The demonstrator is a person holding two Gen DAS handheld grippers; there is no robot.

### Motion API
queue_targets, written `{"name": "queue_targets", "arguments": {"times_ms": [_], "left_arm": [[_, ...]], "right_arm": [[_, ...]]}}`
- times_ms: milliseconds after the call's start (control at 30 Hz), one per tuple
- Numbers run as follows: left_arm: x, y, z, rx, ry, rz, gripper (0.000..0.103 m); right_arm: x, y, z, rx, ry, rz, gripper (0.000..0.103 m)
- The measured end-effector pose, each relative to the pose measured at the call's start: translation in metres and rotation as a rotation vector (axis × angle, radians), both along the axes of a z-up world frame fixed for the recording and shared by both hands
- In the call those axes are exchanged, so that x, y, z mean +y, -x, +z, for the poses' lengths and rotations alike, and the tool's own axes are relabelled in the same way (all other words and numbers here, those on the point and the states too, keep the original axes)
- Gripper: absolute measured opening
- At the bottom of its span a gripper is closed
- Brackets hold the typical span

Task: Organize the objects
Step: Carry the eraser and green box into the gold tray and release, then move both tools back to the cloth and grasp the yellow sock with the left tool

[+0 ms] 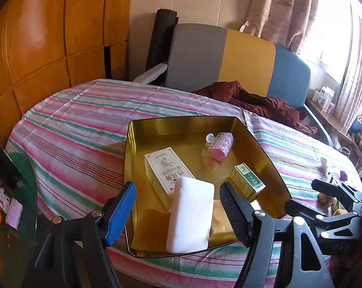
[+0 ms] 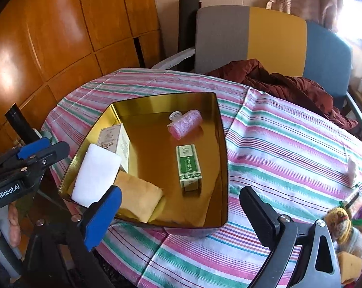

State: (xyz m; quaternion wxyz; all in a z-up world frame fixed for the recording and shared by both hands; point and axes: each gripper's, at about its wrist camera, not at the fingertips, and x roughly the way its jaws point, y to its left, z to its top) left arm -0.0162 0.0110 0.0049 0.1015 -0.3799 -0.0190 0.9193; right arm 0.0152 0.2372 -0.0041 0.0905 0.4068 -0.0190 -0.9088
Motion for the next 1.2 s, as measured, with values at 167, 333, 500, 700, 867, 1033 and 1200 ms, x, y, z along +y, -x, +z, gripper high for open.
{"name": "queue_targets", "arguments": {"times_ms": [167,333,500,700,867,1033,1200], "left_arm": [[-0.001,-0.002,-0.001,-0.001,-0.004,0.005,0.072],[0.003,-0.004,0.002,0.006,-0.007,-0.014,0.072],[0.012,-0.005,0.003,0.006,0.006,-0.043,0.072],[0.029,-0.002,0.005,-0.008,-0.008,-0.119,0.072],[0.064,-0.007,0.008,-0.011,0.003,-0.249,0.072],[0.107,-0.013,0.008,-0.019,0.037,-0.392,0.072],[0.160,-0.022,0.009,-0.027,0.043,-0.547,0.072]], "right_arm": [[0.010,-0.004,0.001,0.009,-0.007,-0.035,0.103],[0.024,-0.006,-0.001,0.001,-0.007,-0.076,0.103],[0.043,-0.009,-0.005,-0.012,-0.004,-0.127,0.103],[0.078,-0.018,-0.009,-0.032,-0.005,-0.213,0.103],[0.126,-0.031,-0.010,-0.044,0.012,-0.322,0.103],[0.198,-0.054,-0.001,-0.038,-0.005,-0.490,0.103],[0.283,-0.088,0.012,-0.009,0.044,-0.722,0.103]]}}
